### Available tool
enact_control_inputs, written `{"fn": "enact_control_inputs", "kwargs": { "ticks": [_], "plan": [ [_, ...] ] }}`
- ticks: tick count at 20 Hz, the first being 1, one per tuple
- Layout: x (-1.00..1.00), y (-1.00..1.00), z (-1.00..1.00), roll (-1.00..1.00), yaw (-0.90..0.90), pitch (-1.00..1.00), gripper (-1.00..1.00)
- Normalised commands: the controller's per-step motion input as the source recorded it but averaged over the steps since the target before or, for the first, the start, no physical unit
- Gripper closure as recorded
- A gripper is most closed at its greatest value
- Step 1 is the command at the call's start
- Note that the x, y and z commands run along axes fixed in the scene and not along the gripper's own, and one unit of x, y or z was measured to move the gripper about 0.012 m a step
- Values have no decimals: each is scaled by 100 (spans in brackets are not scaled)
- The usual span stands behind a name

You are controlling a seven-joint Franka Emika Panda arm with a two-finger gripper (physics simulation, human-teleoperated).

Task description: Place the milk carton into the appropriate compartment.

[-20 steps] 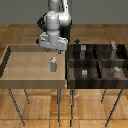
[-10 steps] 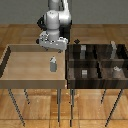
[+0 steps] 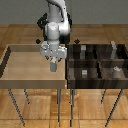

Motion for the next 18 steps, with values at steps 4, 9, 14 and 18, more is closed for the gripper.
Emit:
{"fn": "enact_control_inputs", "kwargs": {
  "ticks": [4,9,14,18],
  "plan": [
    [0,0,-100,0,0,0,-100],
    [0,0,0,0,0,0,100],
    [0,0,20,0,0,0,100],
    [0,0,75,0,0,0,100]
  ]
}}
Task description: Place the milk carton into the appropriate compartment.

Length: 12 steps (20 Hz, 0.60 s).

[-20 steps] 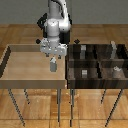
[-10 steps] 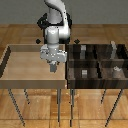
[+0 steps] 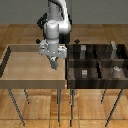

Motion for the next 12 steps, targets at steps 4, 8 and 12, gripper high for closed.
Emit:
{"fn": "enact_control_inputs", "kwargs": {
  "ticks": [4,8,12],
  "plan": [
    [0,0,100,0,0,0,100],
    [0,8,75,0,0,0,100],
    [0,75,0,0,0,0,100]
  ]
}}
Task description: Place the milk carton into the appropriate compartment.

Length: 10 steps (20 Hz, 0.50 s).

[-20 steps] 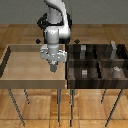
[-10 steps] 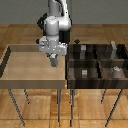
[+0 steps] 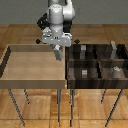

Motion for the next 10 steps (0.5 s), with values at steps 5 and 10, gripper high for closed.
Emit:
{"fn": "enact_control_inputs", "kwargs": {
  "ticks": [5,10],
  "plan": [
    [0,100,0,0,0,0,100],
    [0,100,0,0,0,0,100]
  ]
}}
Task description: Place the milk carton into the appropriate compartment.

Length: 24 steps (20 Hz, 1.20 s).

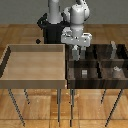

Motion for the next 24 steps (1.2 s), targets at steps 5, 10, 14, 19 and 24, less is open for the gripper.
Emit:
{"fn": "enact_control_inputs", "kwargs": {
  "ticks": [5,10,14,19,24],
  "plan": [
    [-20,60,0,0,0,0,100],
    [-100,0,0,0,0,0,100],
    [-25,-6,0,0,0,0,100],
    [0,0,0,0,0,0,100],
    [0,0,0,0,0,0,100]
  ]
}}
